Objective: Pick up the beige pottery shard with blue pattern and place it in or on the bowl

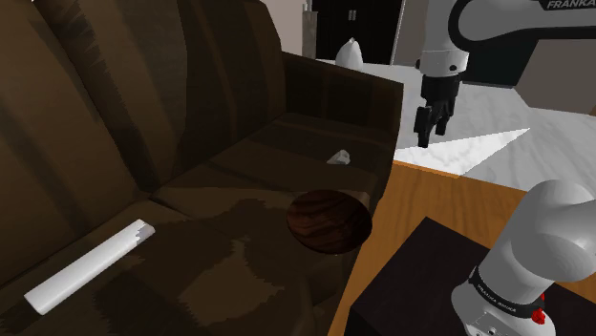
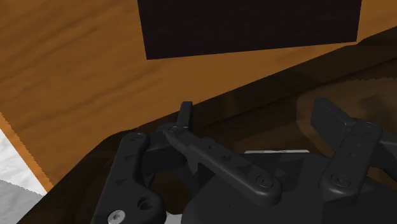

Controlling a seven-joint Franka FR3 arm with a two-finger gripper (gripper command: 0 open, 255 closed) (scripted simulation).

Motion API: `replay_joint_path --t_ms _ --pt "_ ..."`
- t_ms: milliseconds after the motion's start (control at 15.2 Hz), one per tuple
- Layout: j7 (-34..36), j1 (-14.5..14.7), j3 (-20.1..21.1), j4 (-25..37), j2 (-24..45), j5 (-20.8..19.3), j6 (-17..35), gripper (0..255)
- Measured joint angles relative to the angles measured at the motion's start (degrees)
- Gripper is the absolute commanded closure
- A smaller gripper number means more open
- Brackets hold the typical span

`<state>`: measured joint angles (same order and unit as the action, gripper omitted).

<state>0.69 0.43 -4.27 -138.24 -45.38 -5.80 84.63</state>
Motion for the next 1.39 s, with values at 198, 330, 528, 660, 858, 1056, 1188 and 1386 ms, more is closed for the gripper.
replay_joint_path --t_ms 198,330,528,660,858,1056,1188,1386 --pt "0.99 0.1 0.34 0.78 2.26 0.56 1.42 0" --pt "2.74 0.42 1.09 1.56 5.96 1.55 4.17 0" --pt "5.26 0.78 1.99 4.67 13.22 2.91 8.23 0" --pt "6.6 0.87 2.38 6.89 17.19 3.55 9.92 0" --pt "8.74 1.07 3.02 10.91 23.26 4.51 11.91 0" --pt "11.16 1.43 3.81 15.31 30.35 5.46 14.58 0" --pt "12.68 1.62 4.21 18.71 34.95 5.95 15.78 0" --pt "13.81 1.65 4.34 22.02 39.57 6.32 17.05 0"
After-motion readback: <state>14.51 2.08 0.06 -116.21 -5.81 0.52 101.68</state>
